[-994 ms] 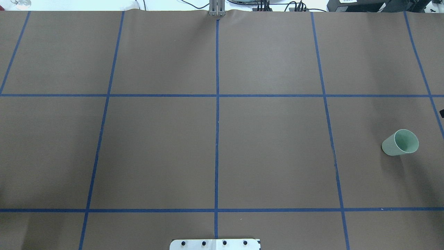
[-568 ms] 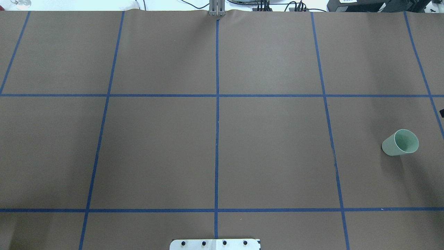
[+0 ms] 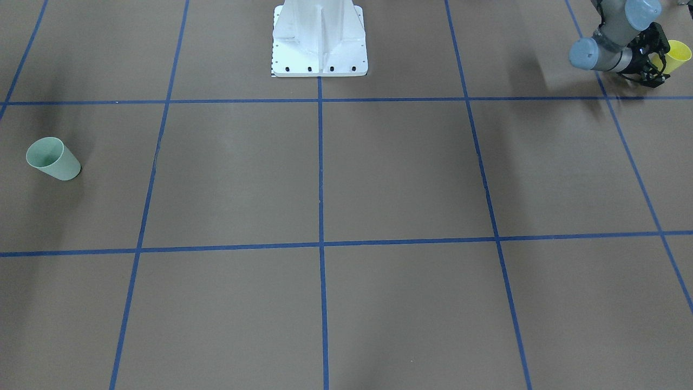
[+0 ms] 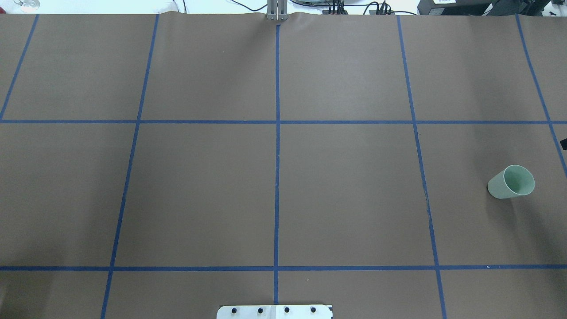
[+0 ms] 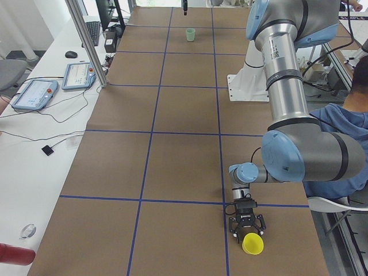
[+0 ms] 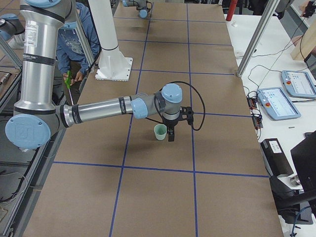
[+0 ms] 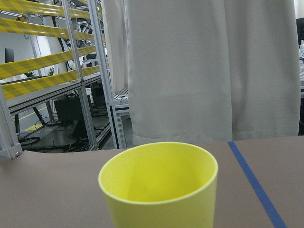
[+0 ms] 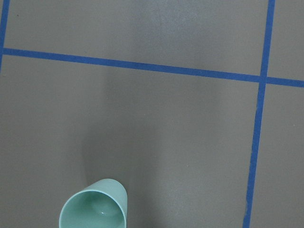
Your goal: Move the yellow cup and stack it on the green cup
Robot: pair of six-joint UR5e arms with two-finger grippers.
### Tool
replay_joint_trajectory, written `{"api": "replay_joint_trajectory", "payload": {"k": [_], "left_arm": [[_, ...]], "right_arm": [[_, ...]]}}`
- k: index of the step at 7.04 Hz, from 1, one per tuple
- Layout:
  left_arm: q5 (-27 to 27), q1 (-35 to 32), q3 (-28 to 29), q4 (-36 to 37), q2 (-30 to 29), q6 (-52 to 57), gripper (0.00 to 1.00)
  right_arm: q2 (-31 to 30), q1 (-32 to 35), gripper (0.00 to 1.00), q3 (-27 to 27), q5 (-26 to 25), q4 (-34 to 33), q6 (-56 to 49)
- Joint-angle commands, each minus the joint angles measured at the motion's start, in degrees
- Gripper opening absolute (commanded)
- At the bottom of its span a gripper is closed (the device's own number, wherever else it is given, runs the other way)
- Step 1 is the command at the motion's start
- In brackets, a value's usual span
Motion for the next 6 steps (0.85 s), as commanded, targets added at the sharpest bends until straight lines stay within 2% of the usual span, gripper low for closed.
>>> {"api": "replay_joint_trajectory", "payload": {"k": [1, 2, 3, 4, 6], "left_arm": [[0.0, 0.4, 2.3, -2.5, 0.1, 0.2, 0.99], [0.0, 0.4, 3.2, -3.0, 0.1, 0.2, 0.75], [0.0, 0.4, 4.1, -4.0, 0.2, 0.3, 0.20], [-0.1, 0.4, 4.0, -4.8, 1.9, 3.1, 0.00], [0.0, 0.2, 1.9, -10.5, 8.9, 9.3, 0.00]], "right_arm": [[0.0, -0.1, 1.00, 0.0, 0.1, -0.1, 0.0], [0.0, -0.2, 1.00, 0.1, 0.1, -0.1, 0.1], [0.0, -0.2, 1.00, 0.5, 0.1, -0.1, 0.1], [0.0, -0.3, 1.00, 0.8, 0.2, -0.1, 0.1], [0.5, -0.4, 1.00, 0.7, 0.2, -0.1, 0.1]]}}
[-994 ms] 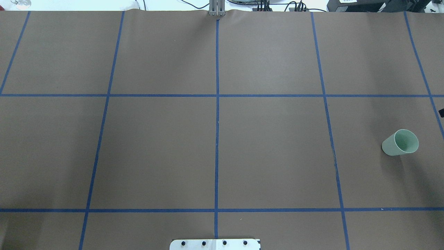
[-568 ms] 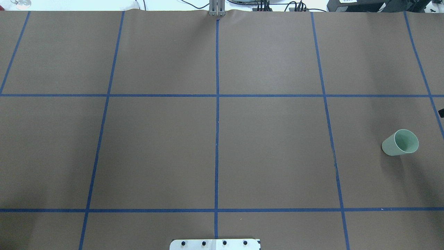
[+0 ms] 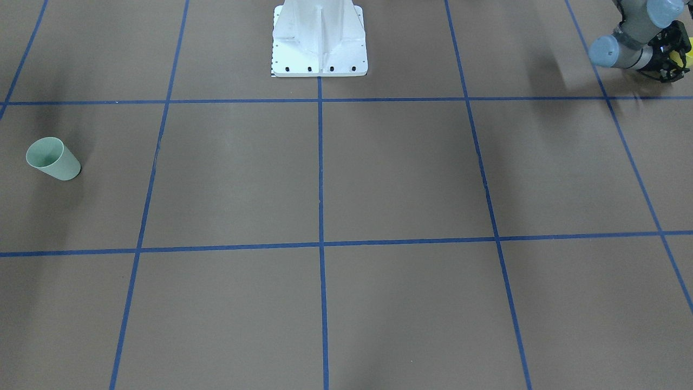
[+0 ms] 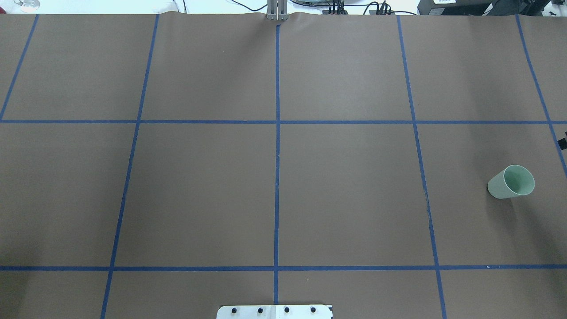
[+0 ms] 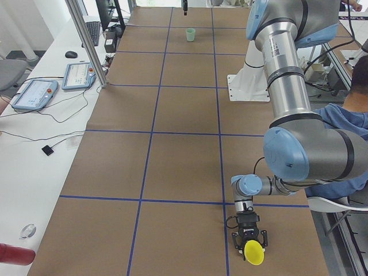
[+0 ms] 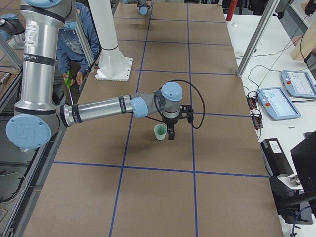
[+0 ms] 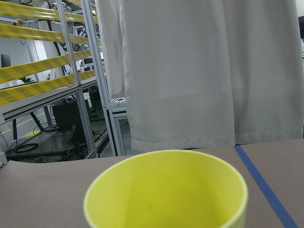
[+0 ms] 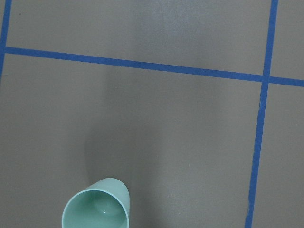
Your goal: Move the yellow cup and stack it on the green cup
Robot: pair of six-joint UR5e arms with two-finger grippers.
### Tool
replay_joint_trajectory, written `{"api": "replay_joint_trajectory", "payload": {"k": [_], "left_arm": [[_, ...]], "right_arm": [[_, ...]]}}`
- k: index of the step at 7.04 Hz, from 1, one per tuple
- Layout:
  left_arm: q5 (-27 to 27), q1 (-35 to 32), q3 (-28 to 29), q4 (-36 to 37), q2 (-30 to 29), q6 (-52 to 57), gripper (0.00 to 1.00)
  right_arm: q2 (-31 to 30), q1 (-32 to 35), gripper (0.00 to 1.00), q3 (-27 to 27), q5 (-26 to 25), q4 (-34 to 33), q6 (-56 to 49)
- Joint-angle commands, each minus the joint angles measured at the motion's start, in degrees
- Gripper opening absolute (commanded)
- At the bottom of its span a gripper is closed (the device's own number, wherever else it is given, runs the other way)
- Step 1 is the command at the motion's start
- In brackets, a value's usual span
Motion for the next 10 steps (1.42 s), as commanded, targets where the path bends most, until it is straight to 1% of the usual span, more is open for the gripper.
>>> {"api": "replay_joint_trajectory", "payload": {"k": [1, 2, 3, 4, 5, 6, 7, 8, 10], "left_arm": [[0.5, -0.5, -2.5, -3.2, 5.2, 10.2, 0.00], [1.0, -2.2, -1.9, -3.3, 5.3, 14.1, 0.00], [4.1, -5.8, -2.4, -4.8, 4.9, 19.9, 0.00], [10.2, -11.0, -2.4, -6.0, 2.5, 25.4, 0.00], [14.5, -19.6, -2.5, -4.8, -6.0, 32.0, 0.00], [20.3, -30.5, -2.4, -0.3, -14.7, 45.4, 0.00], [27.3, -37.3, -2.4, -0.1, -21.2, 55.3, 0.00], [30.2, -39.1, -3.2, -0.3, -22.3, 61.4, 0.00], [36.3, -40.5, -5.2, -5.2, -30.6, 76.6, 0.00]], "right_arm": [[0.6, -0.2, 1.00, 0.0, 0.0, 0.0, 0.0], [0.6, -0.2, 1.00, -0.2, 0.0, 0.1, 0.1], [0.7, -0.2, 1.00, -0.4, 0.0, 0.0, 0.2], [0.9, -0.4, 1.00, -1.8, -0.2, 0.1, 0.2], [2.6, -0.4, 1.00, -2.9, 0.1, 0.0, 0.3], [3.3, -0.4, 1.00, -3.9, 0.2, 0.0, 0.3], [3.3, -0.5, 1.00, -4.0, 1.7, 0.0, 0.3], [3.3, -0.5, 1.00, -4.1, 4.2, 0.1, 0.2], [3.3, -0.5, 1.00, -4.1, 4.3, 0.6, -0.1]]}}
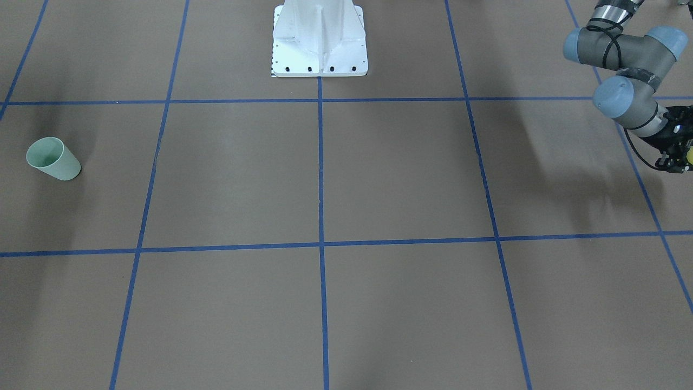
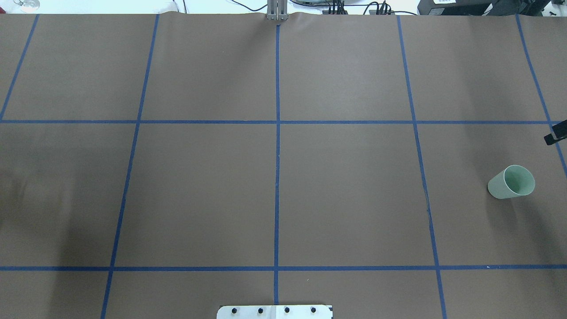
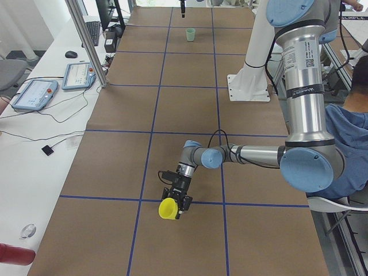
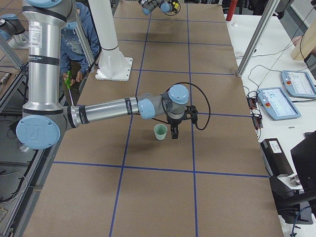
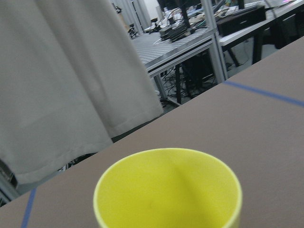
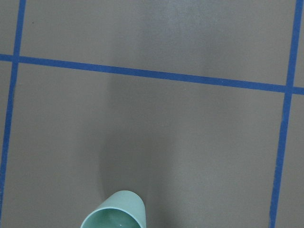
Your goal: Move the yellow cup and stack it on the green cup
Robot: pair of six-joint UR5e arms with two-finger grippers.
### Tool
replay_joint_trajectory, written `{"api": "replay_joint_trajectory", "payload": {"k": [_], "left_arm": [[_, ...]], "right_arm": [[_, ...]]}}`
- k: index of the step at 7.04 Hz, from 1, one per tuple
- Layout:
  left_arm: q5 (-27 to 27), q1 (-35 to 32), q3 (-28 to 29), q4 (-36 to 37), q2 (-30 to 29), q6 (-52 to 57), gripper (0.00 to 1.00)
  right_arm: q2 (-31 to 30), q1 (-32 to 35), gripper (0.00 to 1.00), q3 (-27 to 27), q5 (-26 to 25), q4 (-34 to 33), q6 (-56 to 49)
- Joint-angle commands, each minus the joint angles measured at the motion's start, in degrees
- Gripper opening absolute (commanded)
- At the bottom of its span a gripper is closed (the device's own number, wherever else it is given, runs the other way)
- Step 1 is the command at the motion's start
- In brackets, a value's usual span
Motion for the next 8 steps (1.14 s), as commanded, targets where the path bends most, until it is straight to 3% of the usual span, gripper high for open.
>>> {"api": "replay_joint_trajectory", "payload": {"k": [1, 2, 3, 4, 6, 7, 8], "left_arm": [[4.1, -0.9, -1.6, -9.9, -9.9, 14.4, 0.00], [3.5, -1.0, -3.8, -13.9, -18.6, 23.2, 0.00], [1.4, 0.1, -4.6, -17.7, -21.5, 29.2, 0.00], [0.5, 4.4, -3.1, -23.1, -31.6, 34.8, 0.00], [-2.4, 7.4, -2.5, -24.0, -39.5, 41.2, 0.00], [-10.4, 7.7, -1.5, -24.0, -41.5, 43.3, 0.00], [-11.6, 9.0, -1.5, -24.2, -44.1, 48.6, 0.00]], "right_arm": [[1.0, -0.6, 1.00, -0.4, -0.2, 1.2, 0.0], [2.1, -0.8, 1.00, -0.9, -0.6, 1.2, 0.0], [2.4, -0.9, 1.00, -0.8, -0.8, 1.5, -0.1], [2.7, -0.9, 1.00, -0.4, -0.6, 1.5, 0.0], [3.7, -1.1, 1.00, -0.7, -0.4, 1.5, 0.1], [4.1, -1.1, 1.00, -0.3, -0.3, 1.5, 0.2], [4.5, -1.1, 1.00, -0.1, 0.1, 1.5, 0.9]]}}
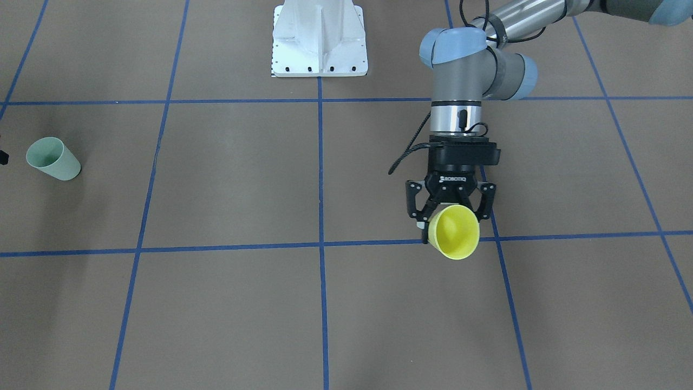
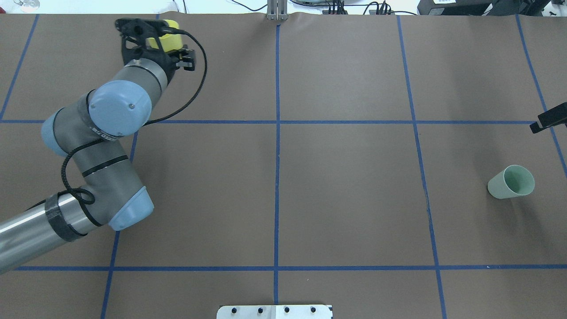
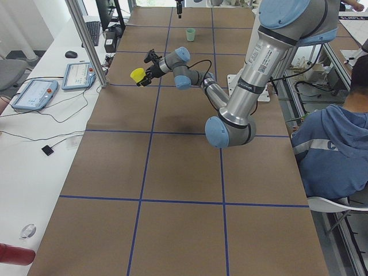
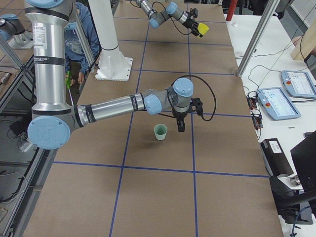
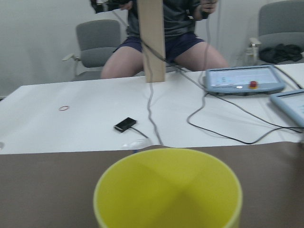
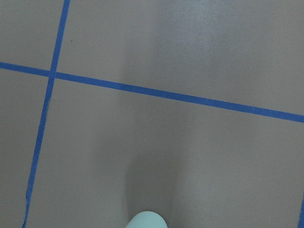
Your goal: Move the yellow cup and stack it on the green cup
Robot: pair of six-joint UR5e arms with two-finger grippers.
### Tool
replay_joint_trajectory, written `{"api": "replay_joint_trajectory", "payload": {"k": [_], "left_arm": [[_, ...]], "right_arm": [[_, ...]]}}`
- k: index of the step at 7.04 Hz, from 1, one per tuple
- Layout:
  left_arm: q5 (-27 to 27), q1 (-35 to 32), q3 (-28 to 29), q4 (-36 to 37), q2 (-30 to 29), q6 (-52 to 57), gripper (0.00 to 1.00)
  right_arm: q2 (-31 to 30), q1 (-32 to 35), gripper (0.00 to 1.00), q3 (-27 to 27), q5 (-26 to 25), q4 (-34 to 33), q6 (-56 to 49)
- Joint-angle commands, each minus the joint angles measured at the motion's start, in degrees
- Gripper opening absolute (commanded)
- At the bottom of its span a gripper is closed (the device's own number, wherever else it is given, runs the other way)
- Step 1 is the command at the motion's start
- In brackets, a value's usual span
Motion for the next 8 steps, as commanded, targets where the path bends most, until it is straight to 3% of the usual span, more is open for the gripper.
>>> {"api": "replay_joint_trajectory", "payload": {"k": [1, 3, 4, 5, 6, 8], "left_arm": [[-3.5, 3.3, -0.1, -4.2, -3.0, 7.8, 0.00], [-5.1, 4.8, 0.7, -16.9, -1.6, 8.0, 0.00], [-10.8, 5.0, 1.5, -21.7, -1.4, 9.5, 0.00], [-16.6, 4.6, 1.9, -31.3, 3.0, 16.3, 0.00], [-19.5, 4.4, 3.3, -37.4, 4.6, 23.9, 0.00], [-27.1, 3.0, 3.1, -43.5, 7.7, 24.7, 0.00]], "right_arm": [[1.5, 0.0, 1.00, 0.3, 0.7, 0.0, 2.1], [3.4, 0.0, 1.00, 0.3, 0.7, 0.0, 2.2], [5.7, -0.2, 1.00, -0.1, 0.7, -0.3, 2.3], [7.5, -0.6, 1.00, -0.2, 2.5, -0.8, 2.3], [7.7, -0.9, 1.00, -0.3, 3.7, -0.8, 2.4], [9.2, -3.2, 1.00, -0.6, 3.7, -0.2, 8.3]]}}
